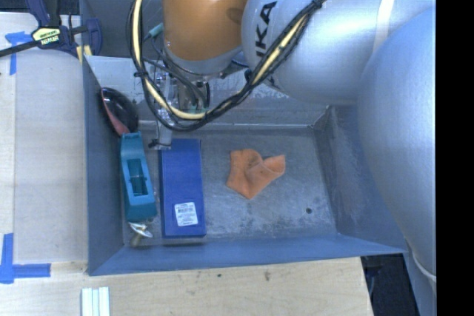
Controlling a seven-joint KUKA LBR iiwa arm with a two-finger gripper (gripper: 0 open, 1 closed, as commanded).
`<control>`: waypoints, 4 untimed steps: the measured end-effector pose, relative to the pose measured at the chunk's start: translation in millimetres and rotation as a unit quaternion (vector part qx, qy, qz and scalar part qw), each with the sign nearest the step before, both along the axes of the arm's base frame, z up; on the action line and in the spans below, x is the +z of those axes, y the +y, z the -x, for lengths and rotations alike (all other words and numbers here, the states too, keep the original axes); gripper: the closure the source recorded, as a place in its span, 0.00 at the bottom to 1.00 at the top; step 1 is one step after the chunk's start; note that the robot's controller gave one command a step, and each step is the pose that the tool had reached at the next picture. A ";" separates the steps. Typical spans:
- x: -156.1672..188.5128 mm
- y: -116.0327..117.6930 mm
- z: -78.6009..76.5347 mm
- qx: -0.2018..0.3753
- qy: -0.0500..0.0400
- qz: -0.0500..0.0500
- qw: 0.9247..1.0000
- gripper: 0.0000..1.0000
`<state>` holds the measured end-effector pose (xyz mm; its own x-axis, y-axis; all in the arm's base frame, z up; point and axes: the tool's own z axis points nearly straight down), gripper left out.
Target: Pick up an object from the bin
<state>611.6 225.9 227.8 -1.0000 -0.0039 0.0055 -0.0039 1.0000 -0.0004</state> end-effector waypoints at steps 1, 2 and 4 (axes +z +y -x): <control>1.9 -0.6 0.0 -0.001 -0.001 0.000 1.000 0.00; -7.1 -1.0 -2.1 0.034 -0.006 -0.001 0.999 0.00; -61.1 6.2 -6.0 0.000 -0.003 0.000 1.000 0.00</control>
Offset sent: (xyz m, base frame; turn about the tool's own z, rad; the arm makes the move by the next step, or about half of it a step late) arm 0.0002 -0.0017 -0.0337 -0.1754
